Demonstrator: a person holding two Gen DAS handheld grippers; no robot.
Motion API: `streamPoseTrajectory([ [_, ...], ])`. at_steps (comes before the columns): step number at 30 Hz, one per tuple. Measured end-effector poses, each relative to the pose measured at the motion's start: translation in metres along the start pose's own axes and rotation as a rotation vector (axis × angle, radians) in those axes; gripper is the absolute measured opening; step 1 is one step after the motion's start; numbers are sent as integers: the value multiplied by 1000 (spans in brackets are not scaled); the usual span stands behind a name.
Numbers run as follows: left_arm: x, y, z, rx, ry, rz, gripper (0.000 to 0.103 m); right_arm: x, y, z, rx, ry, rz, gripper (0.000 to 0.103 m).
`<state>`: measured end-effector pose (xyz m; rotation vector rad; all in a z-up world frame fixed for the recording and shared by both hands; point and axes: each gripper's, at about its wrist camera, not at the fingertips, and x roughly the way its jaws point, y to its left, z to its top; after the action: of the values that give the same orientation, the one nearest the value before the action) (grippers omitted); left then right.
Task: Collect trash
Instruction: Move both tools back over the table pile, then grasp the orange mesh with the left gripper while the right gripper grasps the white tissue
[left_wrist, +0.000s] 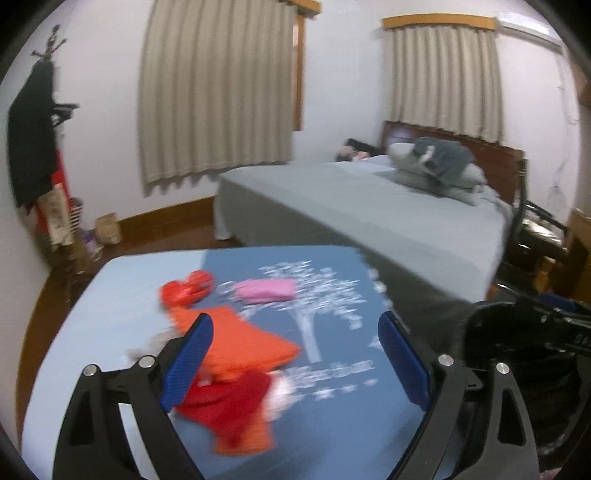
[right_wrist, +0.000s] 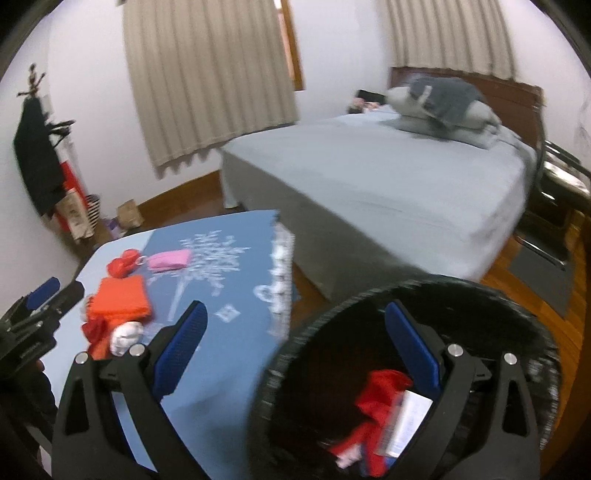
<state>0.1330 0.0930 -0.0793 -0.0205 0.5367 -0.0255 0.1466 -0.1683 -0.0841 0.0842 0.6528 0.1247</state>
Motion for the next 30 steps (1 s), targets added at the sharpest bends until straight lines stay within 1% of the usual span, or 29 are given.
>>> streamPoseTrajectory([
  [4,10,34,-8,-36,21,62,87,19,31,1,-43,9,51,94],
  [7,25,51,-14,-55,55,75,80,36,54,3,-73,21,74,94],
  [8,32,56,-15,-53,69,82,75,42,61,4,-82,26,79,94],
  [9,40,60,-16,-50,79,82,72,48,66,6,-89,29,83,94],
  [12,56,68,-18,-45,100,80,68,62,76,7,-106,38,89,94],
  [17,82,82,-14,-58,128,73,65,82,86,12,-124,58,93,94],
  [19,92,83,-15,-63,150,59,63,87,88,12,-127,64,95,94],
  [22,105,83,-20,-77,192,30,62,95,91,10,-133,76,98,94],
  [25,110,78,-23,-76,205,21,62,100,91,8,-131,86,99,94],
  [26,110,77,-25,-77,206,20,60,101,91,8,-129,89,99,94],
  [27,111,77,-25,-80,203,22,53,102,91,7,-128,91,100,94],
  [28,110,76,-26,-83,202,23,49,103,91,7,-128,94,100,94],
  [30,107,75,-25,-93,197,22,35,103,90,7,-132,96,100,94],
])
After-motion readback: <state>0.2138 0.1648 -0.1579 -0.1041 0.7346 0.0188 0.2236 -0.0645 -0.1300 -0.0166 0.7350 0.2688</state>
